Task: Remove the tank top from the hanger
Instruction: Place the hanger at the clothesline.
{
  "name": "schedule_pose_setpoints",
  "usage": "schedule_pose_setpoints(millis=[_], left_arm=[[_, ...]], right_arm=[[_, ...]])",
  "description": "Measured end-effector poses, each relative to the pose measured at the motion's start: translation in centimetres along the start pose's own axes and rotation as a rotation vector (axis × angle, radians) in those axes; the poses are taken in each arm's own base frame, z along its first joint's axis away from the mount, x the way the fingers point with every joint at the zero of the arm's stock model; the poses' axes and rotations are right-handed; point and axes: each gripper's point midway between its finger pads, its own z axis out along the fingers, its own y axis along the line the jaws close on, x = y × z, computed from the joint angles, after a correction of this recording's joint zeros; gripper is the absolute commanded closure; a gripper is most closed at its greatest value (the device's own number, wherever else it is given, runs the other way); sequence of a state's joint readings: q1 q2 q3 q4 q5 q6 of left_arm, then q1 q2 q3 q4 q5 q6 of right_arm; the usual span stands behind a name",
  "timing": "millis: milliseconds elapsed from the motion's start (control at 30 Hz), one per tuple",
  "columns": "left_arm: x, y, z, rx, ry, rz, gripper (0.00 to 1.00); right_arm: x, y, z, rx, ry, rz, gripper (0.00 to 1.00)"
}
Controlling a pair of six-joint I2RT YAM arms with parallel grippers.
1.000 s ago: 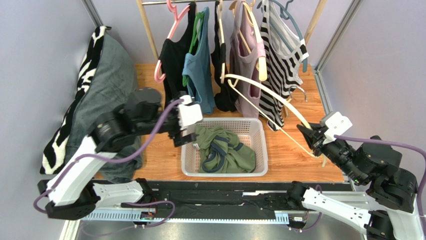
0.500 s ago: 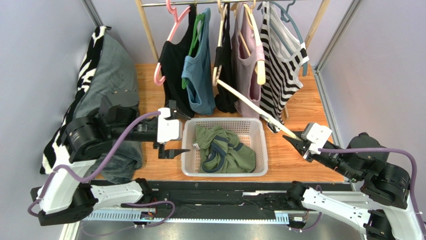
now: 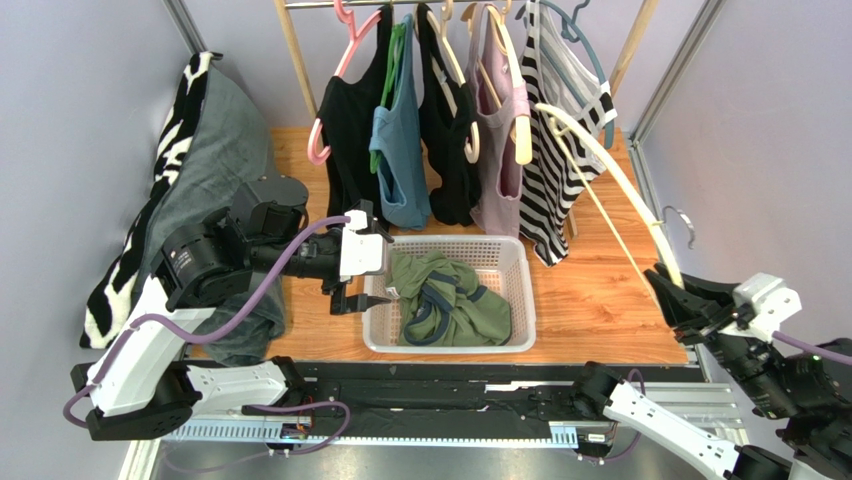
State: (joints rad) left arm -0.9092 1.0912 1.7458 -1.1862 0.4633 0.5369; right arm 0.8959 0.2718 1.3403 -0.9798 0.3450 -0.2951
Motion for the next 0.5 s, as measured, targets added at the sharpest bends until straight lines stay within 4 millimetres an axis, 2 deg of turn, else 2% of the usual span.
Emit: schedule_pose_setpoints(millis=[167, 300, 500], left_arm=[[0.0, 0.2, 0.3, 0.003, 0.005, -0.003, 0.01], [-0.8, 0.5, -0.2, -0.013, -0.014, 0.009, 0.01], [-1.6, 1.1, -1.4, -0.051, -0.043, 0.016, 0.01]], right_arm=[[1.1, 3.6, 0.9, -0.185, 0.04, -0.056, 1.0], [2.5, 6.3, 0.2, -0.345, 0.078, -0.093, 1.0], [3.2, 9.1, -0.4, -0.518, 0.135, -0.103, 1.0]])
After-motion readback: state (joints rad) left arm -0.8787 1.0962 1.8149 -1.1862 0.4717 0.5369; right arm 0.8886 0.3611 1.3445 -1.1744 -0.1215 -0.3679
